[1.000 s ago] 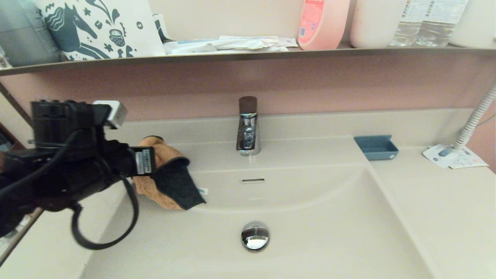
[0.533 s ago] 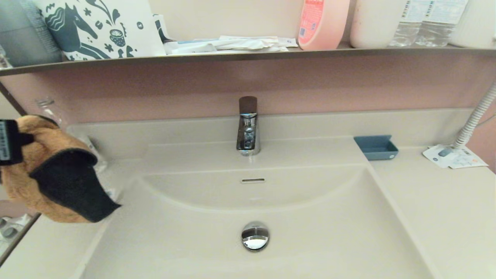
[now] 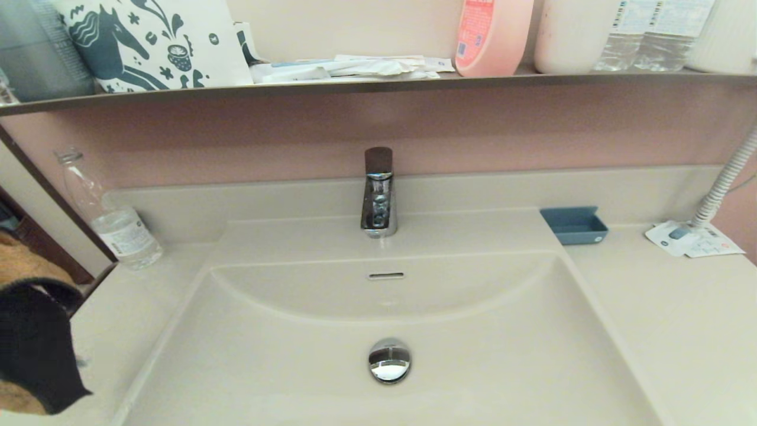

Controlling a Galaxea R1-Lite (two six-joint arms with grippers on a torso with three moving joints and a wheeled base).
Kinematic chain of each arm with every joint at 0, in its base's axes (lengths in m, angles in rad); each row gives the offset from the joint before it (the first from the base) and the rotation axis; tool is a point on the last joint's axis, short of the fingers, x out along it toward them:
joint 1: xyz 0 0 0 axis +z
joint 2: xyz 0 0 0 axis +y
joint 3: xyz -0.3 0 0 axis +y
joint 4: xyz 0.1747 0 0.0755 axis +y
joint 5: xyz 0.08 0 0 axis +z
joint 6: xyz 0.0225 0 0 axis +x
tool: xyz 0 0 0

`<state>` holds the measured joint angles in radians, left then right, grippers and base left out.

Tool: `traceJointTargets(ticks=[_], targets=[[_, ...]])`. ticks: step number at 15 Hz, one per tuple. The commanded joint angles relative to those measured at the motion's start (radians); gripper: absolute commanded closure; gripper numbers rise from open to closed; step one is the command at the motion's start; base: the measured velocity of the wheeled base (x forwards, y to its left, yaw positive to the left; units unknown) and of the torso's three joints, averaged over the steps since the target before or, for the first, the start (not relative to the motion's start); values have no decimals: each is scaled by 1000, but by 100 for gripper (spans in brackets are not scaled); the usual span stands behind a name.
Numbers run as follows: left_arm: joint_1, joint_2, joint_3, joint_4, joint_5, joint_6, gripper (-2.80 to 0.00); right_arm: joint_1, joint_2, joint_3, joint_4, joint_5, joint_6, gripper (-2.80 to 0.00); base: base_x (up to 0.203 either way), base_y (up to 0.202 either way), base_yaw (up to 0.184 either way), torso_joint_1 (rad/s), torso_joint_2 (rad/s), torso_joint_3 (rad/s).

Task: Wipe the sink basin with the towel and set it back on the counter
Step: Wipe the sink

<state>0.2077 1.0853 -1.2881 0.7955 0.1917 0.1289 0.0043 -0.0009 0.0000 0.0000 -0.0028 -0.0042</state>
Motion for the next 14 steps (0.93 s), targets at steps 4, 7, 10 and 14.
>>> traceJointTargets(ticks=[4,7,10,14], targets=[[80,69,169,6,-94,7,0,0,1,0,0,0,0,0,0,0,0,0,0,0],[192,153,191,-4,-162,24,0,0,1,0,0,0,0,0,0,0,0,0,0,0],[269,170,259,-5,-297,80,0,0,1,0,0,0,0,0,0,0,0,0,0,0],[271,184,273,-9,-316,81,-280,0,1,0,0,0,0,0,0,0,0,0,0,0]])
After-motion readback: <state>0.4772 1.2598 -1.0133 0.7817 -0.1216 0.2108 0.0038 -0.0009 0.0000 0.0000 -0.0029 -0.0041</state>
